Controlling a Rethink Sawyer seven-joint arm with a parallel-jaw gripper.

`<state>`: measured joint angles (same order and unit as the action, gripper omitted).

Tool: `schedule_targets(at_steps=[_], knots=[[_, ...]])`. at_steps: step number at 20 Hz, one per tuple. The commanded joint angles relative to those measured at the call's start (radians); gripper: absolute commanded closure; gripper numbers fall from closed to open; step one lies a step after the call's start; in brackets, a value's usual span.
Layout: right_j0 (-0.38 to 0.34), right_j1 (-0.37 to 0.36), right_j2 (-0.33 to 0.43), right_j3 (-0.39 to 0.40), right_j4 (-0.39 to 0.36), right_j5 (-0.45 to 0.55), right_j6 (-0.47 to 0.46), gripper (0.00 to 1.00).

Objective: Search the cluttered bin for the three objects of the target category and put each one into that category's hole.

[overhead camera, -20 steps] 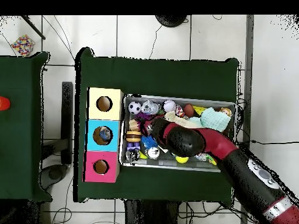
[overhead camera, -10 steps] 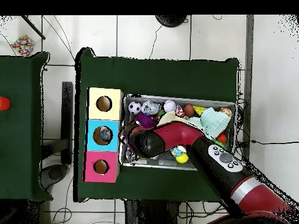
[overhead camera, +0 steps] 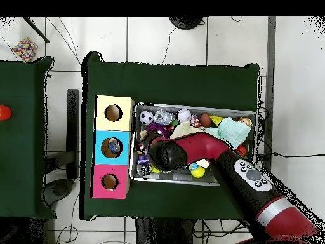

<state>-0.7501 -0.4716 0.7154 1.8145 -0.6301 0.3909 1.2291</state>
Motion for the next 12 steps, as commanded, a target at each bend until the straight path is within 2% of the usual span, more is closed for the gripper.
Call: schedule_targets(at_steps=[1, 8, 10, 12], knots=[[-0.028, -0.011, -0.073, -0.098, -0.043, -0.009, 0.047, 0.0], [-0.05, -0.01, -0.048, -0.092, -0.038, -0.103, 0.091, 0.0], [-0.065, -0.005, -0.027, -0.075, -0.033, -0.174, 0.117, 0.0], [-0.076, 0.001, -0.013, -0.068, -0.027, -0.202, 0.124, 0.0]])
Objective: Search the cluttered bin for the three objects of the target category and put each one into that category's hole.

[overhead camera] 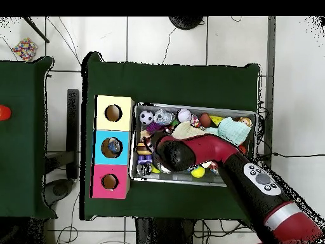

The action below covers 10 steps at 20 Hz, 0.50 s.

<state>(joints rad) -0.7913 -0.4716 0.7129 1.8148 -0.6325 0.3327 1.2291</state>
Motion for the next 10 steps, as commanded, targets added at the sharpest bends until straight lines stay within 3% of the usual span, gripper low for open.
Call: schedule_targets(at_steps=[1, 5, 10], knots=[[-0.052, 0.017, 0.014, -0.064, -0.024, -0.179, 0.12, 0.0], [-0.047, 0.006, 0.006, -0.07, -0.021, -0.209, 0.117, 0.0], [0.04, -0.049, -0.102, -0.114, -0.051, -0.182, 0.096, 0.0]])
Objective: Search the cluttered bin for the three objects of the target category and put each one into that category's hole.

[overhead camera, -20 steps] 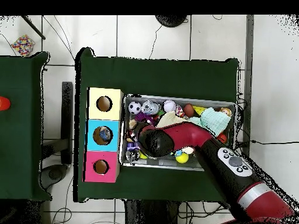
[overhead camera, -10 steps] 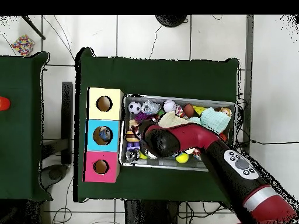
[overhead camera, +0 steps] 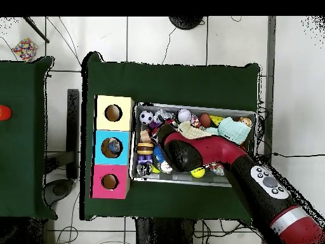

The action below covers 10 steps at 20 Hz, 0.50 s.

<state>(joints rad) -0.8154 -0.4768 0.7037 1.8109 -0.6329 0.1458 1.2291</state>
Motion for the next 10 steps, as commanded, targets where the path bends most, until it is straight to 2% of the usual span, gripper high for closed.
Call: schedule_targets(at_steps=[1, 5, 8, 10], knots=[[0.084, -0.053, -0.114, -0.119, -0.056, 0.02, 0.09, 0.0], [0.186, -0.11, -0.233, -0.162, -0.073, 0.139, 0.068, 0.0], [0.218, -0.12, -0.273, -0.181, -0.07, 0.195, 0.036, 0.0], [0.235, -0.127, -0.296, -0.19, -0.07, 0.196, 0.036, 0.0]])
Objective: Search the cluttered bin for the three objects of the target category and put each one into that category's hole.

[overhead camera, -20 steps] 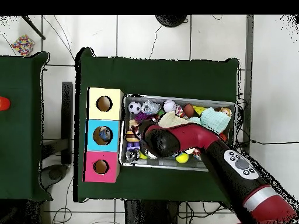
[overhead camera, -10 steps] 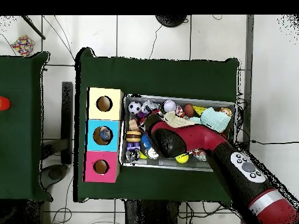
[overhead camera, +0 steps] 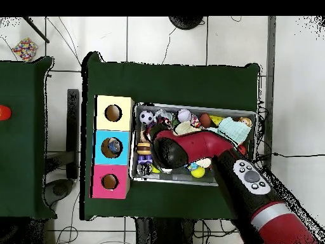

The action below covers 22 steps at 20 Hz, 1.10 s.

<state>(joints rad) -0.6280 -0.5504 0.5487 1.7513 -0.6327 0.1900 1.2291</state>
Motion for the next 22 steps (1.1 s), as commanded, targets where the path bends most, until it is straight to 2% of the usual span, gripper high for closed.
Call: schedule_targets(at_steps=[1, 6, 9, 13, 16, 22], knots=[[0.052, -0.056, -0.147, -0.13, -0.069, 0.144, 0.041, 0.0], [0.076, -0.067, -0.189, -0.136, -0.076, 0.027, 0.099, 0.0], [0.092, -0.071, -0.213, -0.132, -0.075, -0.005, 0.113, 0.0], [0.059, -0.08, -0.177, -0.109, -0.059, -0.049, 0.107, 0.0], [0.02, -0.086, -0.126, -0.087, -0.034, -0.002, 0.069, 0.0], [0.005, -0.043, -0.11, -0.09, -0.029, 0.039, 0.046, 0.0]])
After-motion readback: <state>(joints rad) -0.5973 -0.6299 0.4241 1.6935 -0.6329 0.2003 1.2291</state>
